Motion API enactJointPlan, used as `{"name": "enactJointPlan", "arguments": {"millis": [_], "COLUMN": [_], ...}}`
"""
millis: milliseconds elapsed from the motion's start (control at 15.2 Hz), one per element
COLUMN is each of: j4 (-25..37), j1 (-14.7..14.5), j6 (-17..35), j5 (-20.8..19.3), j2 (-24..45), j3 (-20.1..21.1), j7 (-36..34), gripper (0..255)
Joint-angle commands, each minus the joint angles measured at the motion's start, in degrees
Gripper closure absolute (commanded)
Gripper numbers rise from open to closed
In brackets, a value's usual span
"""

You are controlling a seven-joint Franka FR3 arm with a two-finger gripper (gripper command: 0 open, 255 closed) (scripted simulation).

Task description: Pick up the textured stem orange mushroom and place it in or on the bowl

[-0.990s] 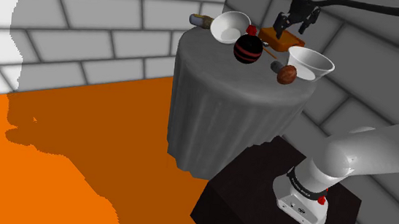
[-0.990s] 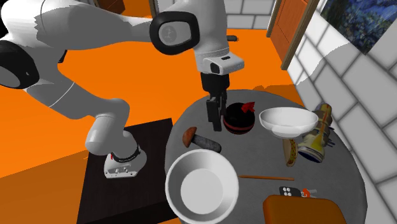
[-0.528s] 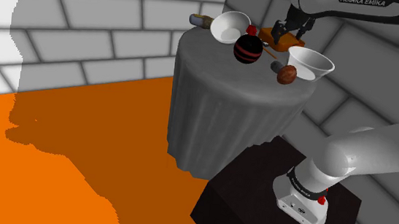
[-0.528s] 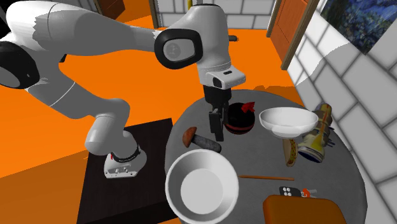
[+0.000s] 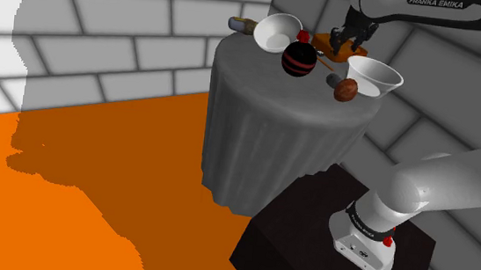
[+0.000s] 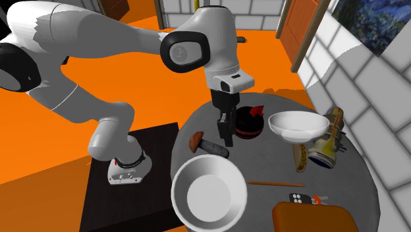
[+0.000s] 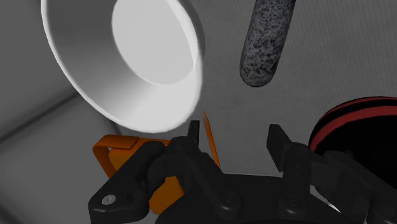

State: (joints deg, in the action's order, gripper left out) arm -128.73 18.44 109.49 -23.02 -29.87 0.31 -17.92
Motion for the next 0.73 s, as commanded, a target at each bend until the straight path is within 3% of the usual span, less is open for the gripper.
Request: {"name": "enactJointPlan", "arguments": {"millis": [0,528,594,660], "j4": [0.0,0.0,0.0,-0.92], "j1": [0.0,0.0,0.0,-0.3], "j6": [0.0,0.0,0.0,-0.89], "j5": [0.0,0.0,0.0,2.09], "j2": [0.0,0.0,0.0,-0.63], "j3": [0.0,0.0,0.0,-0.9], "j7": [0.0,0.0,0.0,0.48], "gripper": [255,255,0,0]}}
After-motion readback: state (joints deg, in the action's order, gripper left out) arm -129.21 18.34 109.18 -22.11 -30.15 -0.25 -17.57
